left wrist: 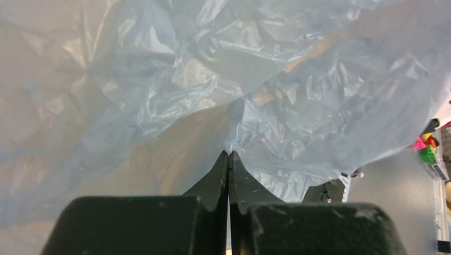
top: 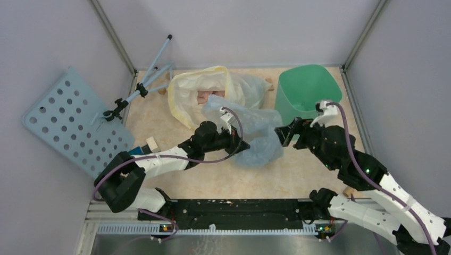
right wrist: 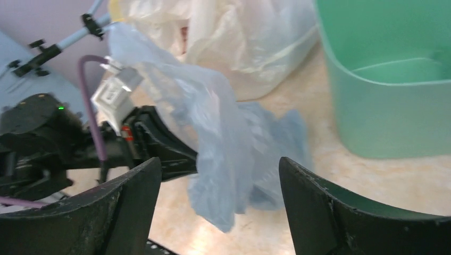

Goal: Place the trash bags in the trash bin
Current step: Unfold the trash bag at the center of the board.

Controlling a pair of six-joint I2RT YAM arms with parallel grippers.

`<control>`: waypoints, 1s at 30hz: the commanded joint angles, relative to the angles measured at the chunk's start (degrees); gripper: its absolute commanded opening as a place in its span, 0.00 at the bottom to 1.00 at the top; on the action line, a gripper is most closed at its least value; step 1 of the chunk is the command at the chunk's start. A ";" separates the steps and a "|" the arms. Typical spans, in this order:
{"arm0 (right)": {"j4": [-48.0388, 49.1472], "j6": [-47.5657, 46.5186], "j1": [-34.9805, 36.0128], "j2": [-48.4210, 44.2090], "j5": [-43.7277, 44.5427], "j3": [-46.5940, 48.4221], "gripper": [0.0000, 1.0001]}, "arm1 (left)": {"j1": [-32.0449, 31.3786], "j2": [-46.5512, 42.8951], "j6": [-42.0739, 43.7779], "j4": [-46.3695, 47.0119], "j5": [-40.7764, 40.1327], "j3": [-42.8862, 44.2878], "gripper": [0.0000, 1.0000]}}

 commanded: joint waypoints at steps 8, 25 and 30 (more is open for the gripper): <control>-10.03 6.25 -0.22 -14.14 13.90 -12.79 0.81 | 3.86 0.65 -4.39 3.97 6.25 -0.52 0.00; 18.36 -2.70 -0.23 2.55 -13.85 -20.42 0.50 | 3.86 -2.75 -2.60 0.61 5.98 -2.20 0.00; 29.57 -4.28 0.32 9.33 -35.57 -18.62 0.57 | 3.92 0.07 -2.60 1.57 6.63 -1.20 0.00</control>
